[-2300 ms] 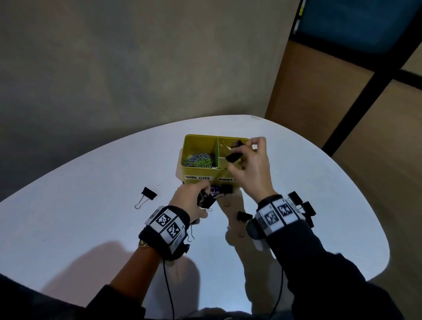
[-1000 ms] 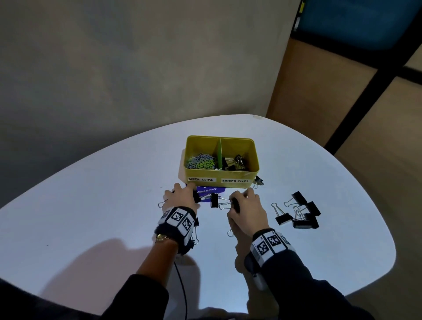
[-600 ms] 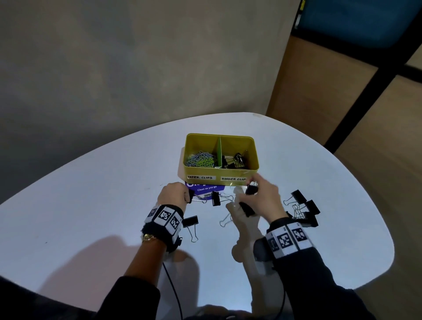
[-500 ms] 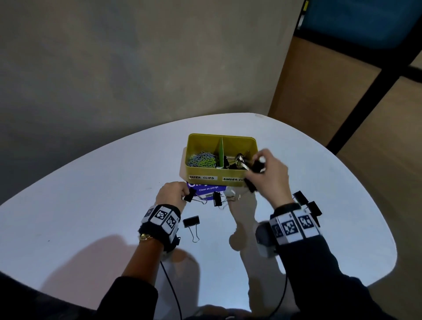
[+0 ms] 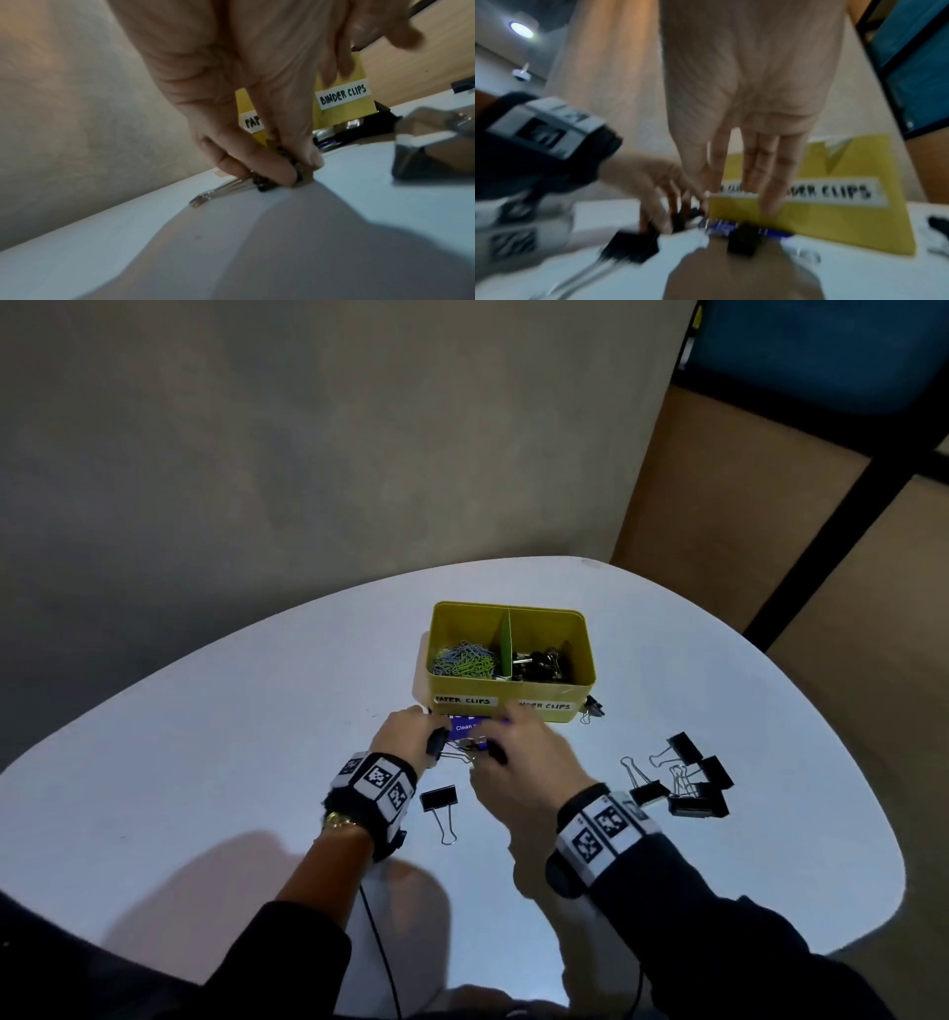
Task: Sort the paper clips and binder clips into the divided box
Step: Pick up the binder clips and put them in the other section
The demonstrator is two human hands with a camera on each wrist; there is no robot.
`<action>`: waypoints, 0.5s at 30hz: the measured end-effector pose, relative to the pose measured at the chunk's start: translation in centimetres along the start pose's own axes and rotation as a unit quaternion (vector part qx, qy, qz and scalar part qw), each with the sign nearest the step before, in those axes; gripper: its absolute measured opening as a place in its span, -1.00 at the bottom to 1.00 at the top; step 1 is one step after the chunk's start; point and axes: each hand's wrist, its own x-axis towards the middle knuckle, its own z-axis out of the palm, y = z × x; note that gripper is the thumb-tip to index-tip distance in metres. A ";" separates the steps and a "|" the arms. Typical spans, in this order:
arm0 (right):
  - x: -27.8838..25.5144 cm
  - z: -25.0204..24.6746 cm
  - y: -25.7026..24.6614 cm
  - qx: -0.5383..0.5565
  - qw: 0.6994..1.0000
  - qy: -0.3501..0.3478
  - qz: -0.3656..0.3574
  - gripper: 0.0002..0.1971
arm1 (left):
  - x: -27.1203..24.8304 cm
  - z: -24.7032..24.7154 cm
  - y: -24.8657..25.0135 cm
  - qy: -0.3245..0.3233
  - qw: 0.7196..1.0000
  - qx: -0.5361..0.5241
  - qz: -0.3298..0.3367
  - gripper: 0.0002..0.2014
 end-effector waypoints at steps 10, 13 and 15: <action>-0.2 3.3 -0.6 0.061 0.998 0.014 -0.004 -0.86 | -3.6 -1.6 -6.1 0.114 0.923 -0.343 -0.129 -0.58; -1.1 4.1 -3.6 0.053 0.998 0.017 -0.043 -0.86 | -3.7 -3.5 -6.0 0.147 0.886 -0.420 -0.132 -0.57; -1.6 4.9 -4.5 0.039 0.999 -0.006 -0.027 -0.74 | -2.7 -5.2 -5.3 0.178 0.890 -0.404 -0.111 -0.55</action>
